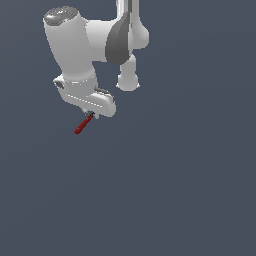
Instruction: Pick up the object and move it to a goal position.
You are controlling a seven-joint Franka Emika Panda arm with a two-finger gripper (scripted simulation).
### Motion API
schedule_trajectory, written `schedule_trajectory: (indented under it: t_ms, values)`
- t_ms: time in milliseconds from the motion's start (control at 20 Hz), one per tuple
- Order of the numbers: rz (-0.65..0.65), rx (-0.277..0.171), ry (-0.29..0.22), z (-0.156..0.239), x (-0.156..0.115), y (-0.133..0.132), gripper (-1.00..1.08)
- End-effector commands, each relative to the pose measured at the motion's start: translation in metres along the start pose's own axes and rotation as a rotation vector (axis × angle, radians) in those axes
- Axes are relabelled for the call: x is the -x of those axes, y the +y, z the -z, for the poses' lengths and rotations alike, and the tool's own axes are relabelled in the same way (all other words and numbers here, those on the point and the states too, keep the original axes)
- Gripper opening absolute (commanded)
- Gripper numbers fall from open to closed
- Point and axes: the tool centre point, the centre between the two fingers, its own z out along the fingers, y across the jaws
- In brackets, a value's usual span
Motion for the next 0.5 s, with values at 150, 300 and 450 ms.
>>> schedule_trajectory:
  t_ms: [150, 300, 450]
  values:
    - [0.001, 0.0, -0.001, 0.052, -0.02, 0.015, -1.0]
    - [0.002, 0.0, -0.001, 0.077, -0.03, 0.022, -1.0]
    - [0.002, 0.0, -0.001, 0.099, -0.04, 0.028, -1.0]
